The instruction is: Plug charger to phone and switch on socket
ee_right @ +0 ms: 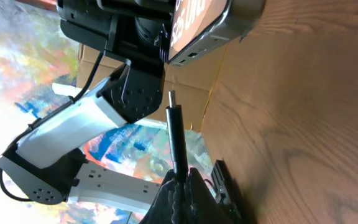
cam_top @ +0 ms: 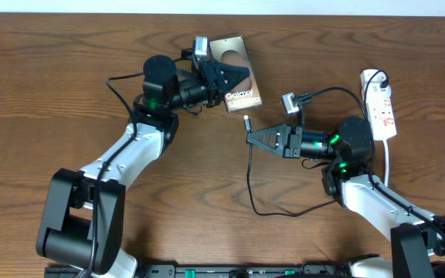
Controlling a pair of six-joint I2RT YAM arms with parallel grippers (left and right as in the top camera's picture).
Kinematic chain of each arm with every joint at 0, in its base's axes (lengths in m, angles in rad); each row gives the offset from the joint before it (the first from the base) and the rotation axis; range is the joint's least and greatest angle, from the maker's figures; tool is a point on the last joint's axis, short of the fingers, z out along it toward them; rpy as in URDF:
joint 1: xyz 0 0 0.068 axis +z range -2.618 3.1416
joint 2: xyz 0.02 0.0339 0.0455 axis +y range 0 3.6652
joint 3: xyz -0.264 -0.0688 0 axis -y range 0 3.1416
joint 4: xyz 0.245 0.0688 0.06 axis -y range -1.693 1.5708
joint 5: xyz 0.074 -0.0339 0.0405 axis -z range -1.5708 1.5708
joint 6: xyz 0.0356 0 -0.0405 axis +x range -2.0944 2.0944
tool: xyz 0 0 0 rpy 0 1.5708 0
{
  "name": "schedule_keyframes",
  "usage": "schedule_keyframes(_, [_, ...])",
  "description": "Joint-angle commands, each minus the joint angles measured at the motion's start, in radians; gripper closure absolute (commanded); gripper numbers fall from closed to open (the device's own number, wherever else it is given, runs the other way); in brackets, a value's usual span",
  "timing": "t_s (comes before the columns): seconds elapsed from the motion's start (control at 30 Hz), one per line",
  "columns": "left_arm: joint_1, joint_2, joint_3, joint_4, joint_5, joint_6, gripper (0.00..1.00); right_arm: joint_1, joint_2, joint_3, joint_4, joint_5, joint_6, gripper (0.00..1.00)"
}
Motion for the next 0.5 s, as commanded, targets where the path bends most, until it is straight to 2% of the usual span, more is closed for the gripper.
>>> schedule_keyframes(0.0, [-0.002, -0.011, 0.019, 0.014, 0.018, 0.006, 0.93, 0.005, 0.000, 0.002, 0.006, 0.018, 0.027, 0.99])
schedule_keyframes(0.33, [-0.002, -0.011, 0.019, 0.016, 0.051, 0.006, 0.93, 0.002, 0.000, 0.002, 0.006, 0.056, 0.026, 0.99])
schedule_keyframes(0.47, [-0.002, -0.011, 0.019, 0.062, 0.054, -0.013, 0.93, 0.002, 0.000, 0.002, 0.006, 0.063, 0.026, 0.99])
